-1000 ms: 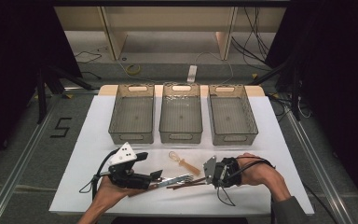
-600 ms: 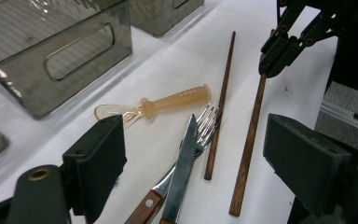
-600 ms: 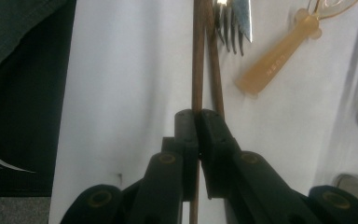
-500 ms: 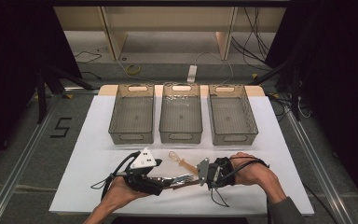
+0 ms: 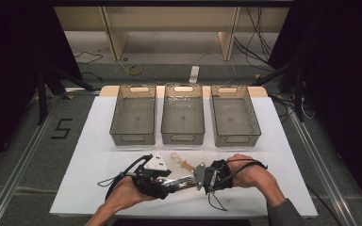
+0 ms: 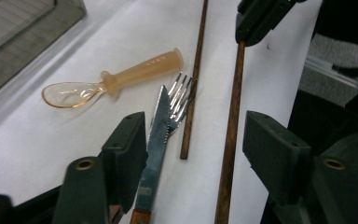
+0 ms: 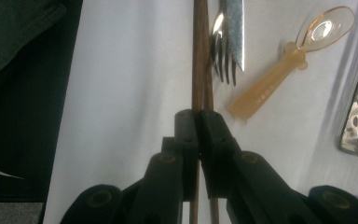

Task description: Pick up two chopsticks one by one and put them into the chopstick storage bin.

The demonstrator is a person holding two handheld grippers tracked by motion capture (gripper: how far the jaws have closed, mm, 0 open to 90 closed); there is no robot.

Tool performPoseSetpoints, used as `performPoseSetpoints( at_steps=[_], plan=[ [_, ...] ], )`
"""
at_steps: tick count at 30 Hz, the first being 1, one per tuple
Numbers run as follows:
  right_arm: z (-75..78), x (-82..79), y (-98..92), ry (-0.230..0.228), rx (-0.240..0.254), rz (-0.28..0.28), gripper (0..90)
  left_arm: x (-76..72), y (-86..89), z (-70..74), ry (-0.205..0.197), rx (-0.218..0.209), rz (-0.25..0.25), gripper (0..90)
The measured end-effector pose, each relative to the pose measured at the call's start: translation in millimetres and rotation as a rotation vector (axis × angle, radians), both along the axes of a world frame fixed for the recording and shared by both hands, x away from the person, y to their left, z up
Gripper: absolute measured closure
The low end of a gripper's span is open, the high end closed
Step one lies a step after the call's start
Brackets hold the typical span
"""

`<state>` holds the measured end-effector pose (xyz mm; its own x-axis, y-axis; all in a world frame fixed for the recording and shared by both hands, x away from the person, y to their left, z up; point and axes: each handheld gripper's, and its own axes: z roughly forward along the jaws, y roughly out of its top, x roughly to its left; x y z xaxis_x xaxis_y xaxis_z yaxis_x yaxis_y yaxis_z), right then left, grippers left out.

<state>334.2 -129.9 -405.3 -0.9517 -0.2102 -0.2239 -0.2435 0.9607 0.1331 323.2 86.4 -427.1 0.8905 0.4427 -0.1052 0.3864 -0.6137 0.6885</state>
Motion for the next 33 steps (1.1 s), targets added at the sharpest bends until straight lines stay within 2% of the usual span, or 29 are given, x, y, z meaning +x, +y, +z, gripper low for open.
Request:
performPoseSetpoints(
  at_steps=[2, 4, 7, 8, 9, 13, 16, 19, 25, 27, 28, 29, 31, 32, 33],
  plan=[
    [1.1, -1.0, 1.7, -0.004, -0.007, 0.003, 86.3, -0.7, -4.8, -1.0, 0.011, 0.024, -0.022, 44.2],
    [0.9, -2.6, 3.0, -0.007, 0.007, 0.001, 86.3, -1.0, -9.3, -2.6, 0.026, 0.062, -0.043, 46.0],
    [2.1, -3.5, 5.0, -0.017, -0.005, 0.017, 86.4, -1.0, -14.3, -6.0, 0.052, 0.090, -0.052, 50.3],
    [2.2, -4.0, 6.4, -0.016, -0.016, 0.025, 86.3, -1.0, -15.5, -7.0, 0.053, 0.099, -0.055, 54.8],
    [2.2, -4.0, 6.4, -0.016, -0.016, 0.025, 86.3, -1.4, -16.3, -7.3, 0.051, 0.107, -0.062, 54.8],
    [0.9, -4.9, 8.9, -0.024, -0.022, 0.037, 86.4, -1.5, -18.6, -7.5, 0.063, 0.117, -0.086, 66.8],
    [0.7, -5.1, 8.9, -0.028, -0.009, 0.041, 86.4, -1.5, -20.6, -9.2, 0.085, 0.130, -0.107, 71.4],
    [2.2, -6.5, 9.8, -0.028, -0.024, 0.045, 86.4, -1.6, -22.3, -9.9, 0.100, 0.140, -0.130, 79.8],
    [-1.2, -6.8, 10.3, -0.026, -0.030, 0.054, 85.8, -4.2, -25.1, -11.1, 0.103, 0.144, -0.159, 83.5],
    [-1.5, -5.9, 9.7, -0.004, -0.018, 0.036, 84.5, -4.9, -24.0, -10.9, 0.105, 0.142, -0.164, 84.0],
    [0.1, -5.0, 8.2, -0.002, -0.007, 0.014, 77.0, -5.0, -23.6, -11.2, 0.103, 0.147, -0.165, 84.2],
    [0.1, -5.0, 8.2, -0.002, -0.007, 0.014, 77.0, -5.2, -23.1, -11.8, 0.097, 0.150, -0.161, 84.2],
    [3.1, -2.6, 3.7, -0.006, 0.027, -0.007, 69.3, -4.3, -21.9, -12.3, 0.090, 0.148, -0.151, 84.3],
    [5.5, -1.5, 0.6, -0.015, 0.049, -0.021, 62.2, -4.1, -21.1, -12.0, 0.087, 0.145, -0.147, 84.3],
    [8.4, -0.7, -2.8, -0.024, 0.075, -0.052, 58.2, -3.6, -20.0, -11.4, 0.084, 0.140, -0.142, 84.3]
  ],
)
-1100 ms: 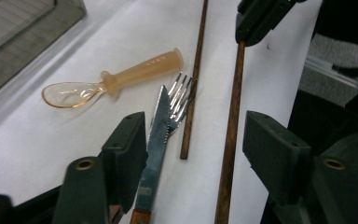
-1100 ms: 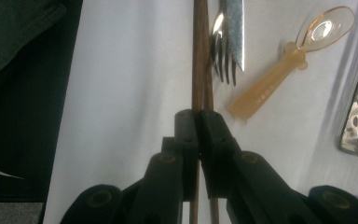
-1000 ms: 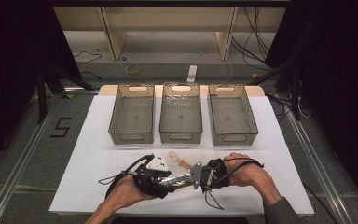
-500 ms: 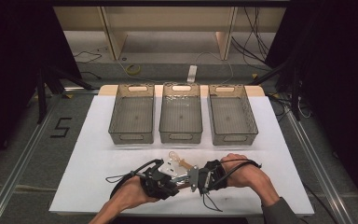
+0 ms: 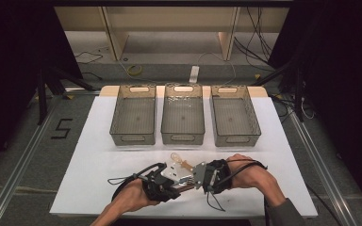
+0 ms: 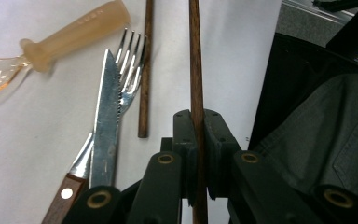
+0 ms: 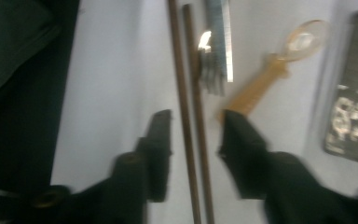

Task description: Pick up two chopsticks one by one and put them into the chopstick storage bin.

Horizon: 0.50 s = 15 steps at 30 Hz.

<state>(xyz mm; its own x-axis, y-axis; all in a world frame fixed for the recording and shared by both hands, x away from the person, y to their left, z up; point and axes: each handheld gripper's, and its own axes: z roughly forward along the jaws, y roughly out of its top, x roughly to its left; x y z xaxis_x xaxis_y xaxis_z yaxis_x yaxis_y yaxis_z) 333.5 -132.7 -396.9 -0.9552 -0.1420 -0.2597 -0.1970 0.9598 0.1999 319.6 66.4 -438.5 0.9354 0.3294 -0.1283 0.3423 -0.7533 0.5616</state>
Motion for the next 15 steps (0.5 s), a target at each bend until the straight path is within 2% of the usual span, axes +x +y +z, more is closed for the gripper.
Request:
performPoseSetpoints(
  at_steps=[3, 7, 13, 14, 15],
  plan=[
    [6.2, 3.8, -10.8, -0.015, 0.094, -0.067, 50.7, 3.6, 6.1, 1.7, -0.012, -0.001, 0.038, 84.3],
    [10.6, 8.3, -24.0, -0.008, 0.205, -0.121, 42.1, 8.7, 18.4, 6.7, -0.030, -0.026, 0.109, 84.3],
    [-0.3, 20.5, -45.1, 0.071, 0.370, -0.256, 35.5, 16.4, 35.3, 12.0, -0.058, -0.083, 0.214, 84.3],
    [-5.7, 22.1, -51.3, 0.084, 0.416, -0.294, 34.2, 17.5, 37.5, 12.8, -0.060, -0.087, 0.225, 84.3],
    [-5.7, 22.1, -51.3, 0.084, 0.416, -0.294, 34.2, 18.1, 39.2, 13.6, -0.063, -0.095, 0.244, 84.3]
  ],
)
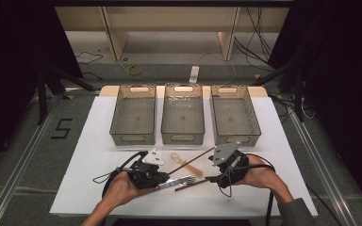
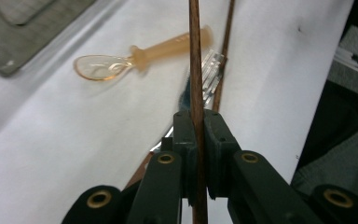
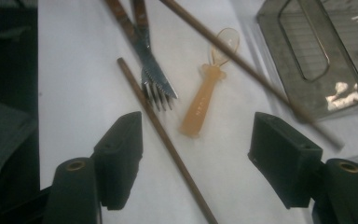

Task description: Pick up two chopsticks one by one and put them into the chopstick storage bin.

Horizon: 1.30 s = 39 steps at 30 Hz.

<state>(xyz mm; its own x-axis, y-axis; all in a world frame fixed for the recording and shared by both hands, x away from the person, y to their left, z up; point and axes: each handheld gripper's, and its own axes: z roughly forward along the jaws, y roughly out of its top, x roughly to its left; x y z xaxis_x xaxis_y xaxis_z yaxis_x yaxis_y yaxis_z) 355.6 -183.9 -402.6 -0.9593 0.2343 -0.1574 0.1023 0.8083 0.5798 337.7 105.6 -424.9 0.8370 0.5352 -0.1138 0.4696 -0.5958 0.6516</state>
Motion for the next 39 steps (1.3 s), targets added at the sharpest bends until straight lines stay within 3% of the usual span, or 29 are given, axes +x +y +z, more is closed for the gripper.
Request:
performPoseSetpoints(
  at_steps=[3, 6, 8, 10, 23, 33, 39],
  plan=[
    [-4.9, 0.3, -6.7, 0.003, 0.078, -0.063, 33.6, 3.0, 5.6, 3.2, -0.012, -0.011, 0.035, 84.3],
    [-8.7, 1.3, -12.6, 0.021, 0.197, -0.149, 33.5, 6.5, 11.9, 6.3, -0.024, -0.029, 0.079, 84.3],
    [-11.6, 3.2, -16.4, 0.032, 0.246, -0.221, 33.5, 10.3, 17.5, 8.2, -0.030, -0.043, 0.105, 84.3],
    [-14.4, 4.1, -20.0, 0.040, 0.277, -0.258, 32.9, 14.9, 23.9, 9.5, -0.030, -0.063, 0.136, 84.3],
    [-21.2, -10.7, -28.2, 0.035, 0.263, -0.278, 30.7, 61.4, 66.1, 25.7, -0.052, -0.118, 0.340, 84.3],
    [-25.1, -17.6, -30.8, 0.042, 0.262, -0.287, 30.1, 104.5, 88.5, 39.8, -0.066, -0.120, 0.471, 84.3],
    [-26.8, -21.1, -29.4, 0.046, 0.256, -0.278, 28.9, 128.6, 97.8, 38.2, -0.064, -0.107, 0.537, 84.3]
  ],
)
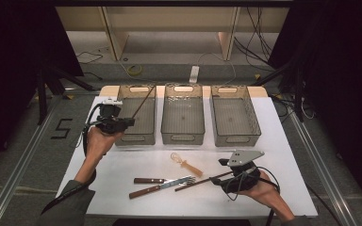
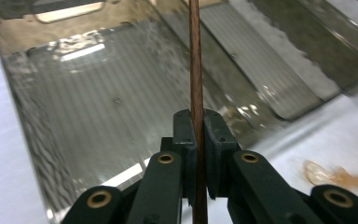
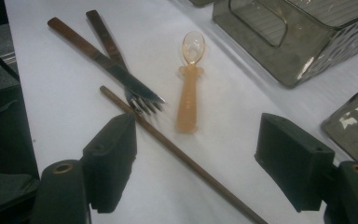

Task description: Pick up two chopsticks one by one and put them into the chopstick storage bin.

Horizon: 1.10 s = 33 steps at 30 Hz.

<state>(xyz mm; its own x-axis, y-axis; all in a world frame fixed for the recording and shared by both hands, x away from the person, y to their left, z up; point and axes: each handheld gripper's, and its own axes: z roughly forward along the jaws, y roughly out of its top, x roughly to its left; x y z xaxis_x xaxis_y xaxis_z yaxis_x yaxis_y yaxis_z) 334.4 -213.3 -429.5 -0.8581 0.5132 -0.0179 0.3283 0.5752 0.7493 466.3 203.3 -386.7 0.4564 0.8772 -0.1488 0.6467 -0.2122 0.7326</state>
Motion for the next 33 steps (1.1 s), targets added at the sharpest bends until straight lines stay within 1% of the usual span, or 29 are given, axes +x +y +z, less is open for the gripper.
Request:
performPoseSetpoints(
  at_steps=[2, 6, 13, 18, 22, 23, 24, 26, 27, 28, 29, 32, 33],
  plan=[
    [0.1, -1.1, 0.0, -0.001, 0.000, 0.002, 28.4, 6.5, 2.4, -2.0, 0.004, 0.007, 0.017, 84.3],
    [0.5, -2.4, -0.3, -0.002, 0.005, 0.003, 27.1, 18.2, 5.2, -6.1, 0.009, -0.002, 0.037, 84.3],
    [-0.3, -3.7, -0.7, -0.003, 0.009, 0.004, 26.7, 34.9, 8.9, -11.9, 0.032, 0.025, 0.061, 84.2],
    [-0.6, -3.9, -1.5, -0.001, 0.011, 0.005, 26.7, 42.0, 10.1, -14.9, 0.044, 0.054, 0.081, 84.1],
    [-0.9, -4.0, -1.3, 0.000, 0.011, 0.006, 26.7, 45.9, 10.9, -18.5, 0.048, 0.064, 0.090, 83.7],
    [-0.9, -4.1, -1.2, -0.001, 0.010, 0.006, 26.7, 46.4, 10.7, -19.6, 0.047, 0.061, 0.096, 83.5],
    [-1.0, -4.0, -1.2, 0.000, 0.010, 0.006, 26.7, 47.4, 10.3, -20.8, 0.053, 0.057, 0.103, 83.4],
    [-1.2, -3.6, -1.3, 0.003, 0.009, 0.009, 26.7, 50.2, 8.8, -24.2, 0.080, 0.065, 0.109, 83.0],
    [-1.3, -3.4, -1.3, 0.003, 0.008, 0.010, 26.7, 51.9, 7.6, -26.2, 0.090, 0.064, 0.115, 79.5],
    [-1.2, -3.5, -1.3, 0.004, 0.008, 0.010, 26.7, 52.9, 6.6, -27.6, 0.097, 0.062, 0.119, 71.7],
    [-1.1, -3.9, -1.3, 0.003, 0.010, 0.009, 26.7, 53.2, 6.2, -28.0, 0.102, 0.063, 0.114, 65.8],
    [-0.9, -4.4, -2.1, 0.003, 0.016, 0.016, 26.7, 50.8, 3.7, -25.2, 0.096, 0.050, 0.122, 49.6],
    [-1.1, -4.3, -2.2, 0.003, 0.014, 0.016, 26.7, 49.1, 3.7, -23.1, 0.091, 0.045, 0.116, 45.8]
  ],
)
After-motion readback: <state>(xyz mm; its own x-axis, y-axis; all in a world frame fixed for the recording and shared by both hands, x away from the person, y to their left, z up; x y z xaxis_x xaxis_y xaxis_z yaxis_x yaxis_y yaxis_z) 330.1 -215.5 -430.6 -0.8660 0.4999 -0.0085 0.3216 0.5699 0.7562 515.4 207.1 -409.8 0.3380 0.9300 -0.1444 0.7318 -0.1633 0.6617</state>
